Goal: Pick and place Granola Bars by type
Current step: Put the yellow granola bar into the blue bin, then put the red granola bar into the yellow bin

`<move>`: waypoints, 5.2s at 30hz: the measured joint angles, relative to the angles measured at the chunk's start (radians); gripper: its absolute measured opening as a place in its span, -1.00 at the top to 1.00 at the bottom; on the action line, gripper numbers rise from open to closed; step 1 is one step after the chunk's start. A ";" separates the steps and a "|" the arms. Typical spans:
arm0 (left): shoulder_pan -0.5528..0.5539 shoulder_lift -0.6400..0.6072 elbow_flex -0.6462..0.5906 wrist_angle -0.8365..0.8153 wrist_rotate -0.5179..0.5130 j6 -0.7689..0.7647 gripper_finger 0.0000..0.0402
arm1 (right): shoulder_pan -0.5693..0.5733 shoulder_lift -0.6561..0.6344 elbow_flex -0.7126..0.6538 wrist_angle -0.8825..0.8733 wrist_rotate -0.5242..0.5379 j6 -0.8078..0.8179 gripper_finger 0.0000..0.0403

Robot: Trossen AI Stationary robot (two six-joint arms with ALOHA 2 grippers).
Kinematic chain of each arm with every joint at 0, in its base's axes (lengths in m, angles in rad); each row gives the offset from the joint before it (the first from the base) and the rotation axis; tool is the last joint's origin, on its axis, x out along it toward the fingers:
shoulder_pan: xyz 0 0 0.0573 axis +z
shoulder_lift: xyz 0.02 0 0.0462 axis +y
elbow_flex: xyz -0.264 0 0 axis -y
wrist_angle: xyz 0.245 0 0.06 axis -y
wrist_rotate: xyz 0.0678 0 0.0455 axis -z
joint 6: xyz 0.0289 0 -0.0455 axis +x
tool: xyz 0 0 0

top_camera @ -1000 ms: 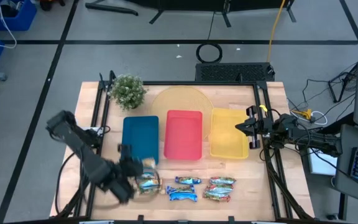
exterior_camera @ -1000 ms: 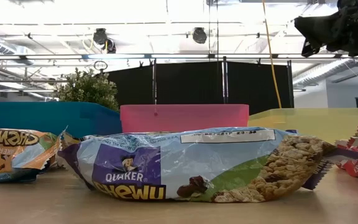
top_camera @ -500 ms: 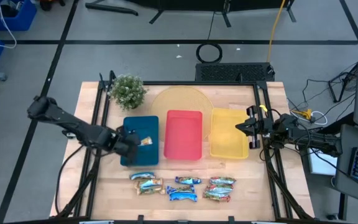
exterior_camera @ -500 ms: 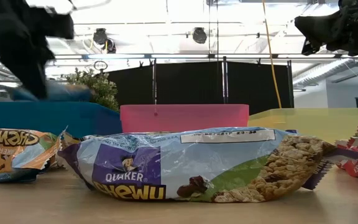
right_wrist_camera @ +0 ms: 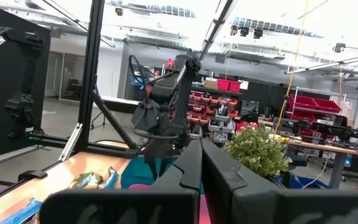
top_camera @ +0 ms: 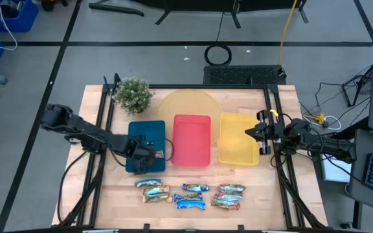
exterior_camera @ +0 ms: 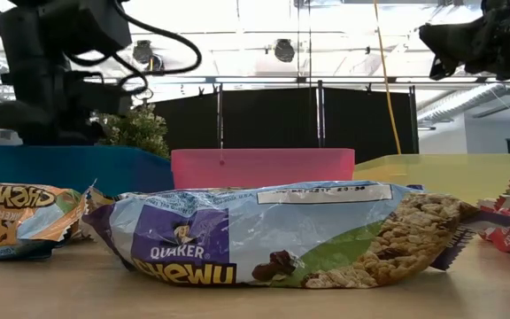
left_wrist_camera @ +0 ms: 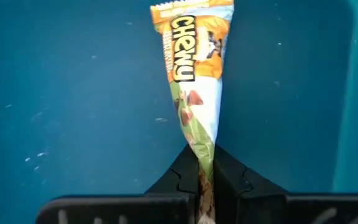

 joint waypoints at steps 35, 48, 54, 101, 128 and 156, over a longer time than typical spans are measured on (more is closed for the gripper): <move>-0.229 -0.950 -0.318 0.320 -0.624 0.225 0.95 | 0.000 0.003 0.000 -0.009 0.000 0.017 1.00; 0.068 -1.259 -0.463 0.491 -0.048 0.548 0.99 | 0.000 0.038 0.000 -0.013 0.000 0.000 1.00; 0.083 -1.324 -0.604 0.654 -0.042 0.565 0.99 | 0.000 0.119 0.000 -0.022 -0.002 -0.001 1.00; 0.082 -1.310 -0.686 0.839 -0.164 0.506 0.79 | 0.987 1.580 1.376 -0.977 0.918 0.304 1.00; 0.082 -1.310 -0.685 0.773 -0.164 0.501 0.79 | 0.997 2.013 1.695 -1.354 0.348 0.910 -0.02; 0.082 -1.310 -0.685 0.778 -0.164 0.556 0.79 | 0.994 2.004 1.351 -1.078 0.237 1.092 0.24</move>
